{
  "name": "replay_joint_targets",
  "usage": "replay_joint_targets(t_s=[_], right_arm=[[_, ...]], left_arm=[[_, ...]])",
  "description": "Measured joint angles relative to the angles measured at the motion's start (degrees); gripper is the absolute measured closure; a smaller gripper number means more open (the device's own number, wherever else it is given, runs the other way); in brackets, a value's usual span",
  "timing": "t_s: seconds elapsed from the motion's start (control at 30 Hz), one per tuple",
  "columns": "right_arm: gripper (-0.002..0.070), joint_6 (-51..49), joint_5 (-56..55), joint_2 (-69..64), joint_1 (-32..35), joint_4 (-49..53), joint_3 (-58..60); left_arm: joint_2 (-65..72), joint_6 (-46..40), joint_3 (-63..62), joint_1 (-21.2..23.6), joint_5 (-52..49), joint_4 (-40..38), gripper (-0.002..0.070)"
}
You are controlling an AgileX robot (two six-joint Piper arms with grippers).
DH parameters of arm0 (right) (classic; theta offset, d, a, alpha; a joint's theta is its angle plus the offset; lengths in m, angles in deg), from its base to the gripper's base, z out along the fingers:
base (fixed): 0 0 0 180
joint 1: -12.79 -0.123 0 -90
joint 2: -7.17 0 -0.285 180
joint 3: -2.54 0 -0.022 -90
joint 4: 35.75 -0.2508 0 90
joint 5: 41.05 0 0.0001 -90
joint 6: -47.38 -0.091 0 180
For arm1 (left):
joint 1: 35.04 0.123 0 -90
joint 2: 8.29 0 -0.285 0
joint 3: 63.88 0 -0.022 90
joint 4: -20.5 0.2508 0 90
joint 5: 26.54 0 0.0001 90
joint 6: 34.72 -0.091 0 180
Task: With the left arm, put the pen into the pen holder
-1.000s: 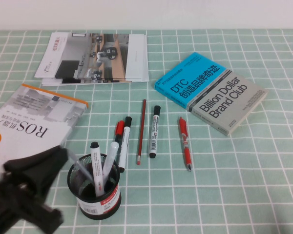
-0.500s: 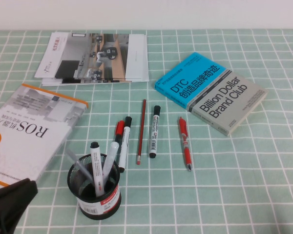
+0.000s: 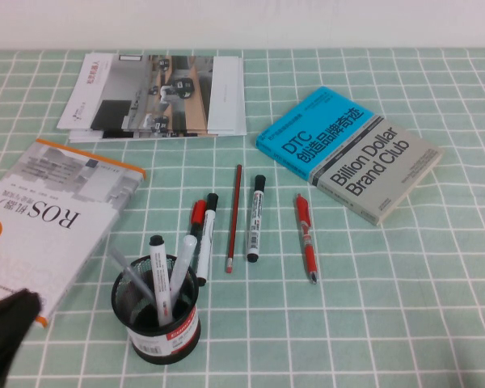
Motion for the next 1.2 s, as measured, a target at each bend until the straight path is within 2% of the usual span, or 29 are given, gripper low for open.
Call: replay_joint_targets(t_s=[0.1, 0.2, 0.4, 0.63, 1.0, 1.2], right_arm=[[0.0696, 0.0, 0.0, 0.0, 0.0, 0.0, 0.0], [0.0696, 0.0, 0.0, 0.0, 0.0, 0.0, 0.0], [0.0696, 0.0, 0.0, 0.0, 0.0, 0.0, 0.0], [0.0696, 0.0, 0.0, 0.0, 0.0, 0.0, 0.0], [0.0696, 0.0, 0.0, 0.0, 0.0, 0.0, 0.0], [0.0696, 0.0, 0.0, 0.0, 0.0, 0.0, 0.0]], left_arm=[[-2.8, -4.1, 2.8, 7.5, 1.6, -4.9, 0.0677], [-6.8, -5.5, 6.2, 13.2, 2.3, -6.5, 0.0678], [-16.5, -6.8, 11.5, 18.9, 2.7, -7.0, 0.0678], [-20.8, -6.9, 14.7, 20.8, 1.3, -7.3, 0.0678], [-20.8, -7.4, 15.8, 21.1, -8.5, -7.3, 0.0678], [-20.8, -7.4, 15.7, 21.3, -9.5, -7.3, 0.0678]])
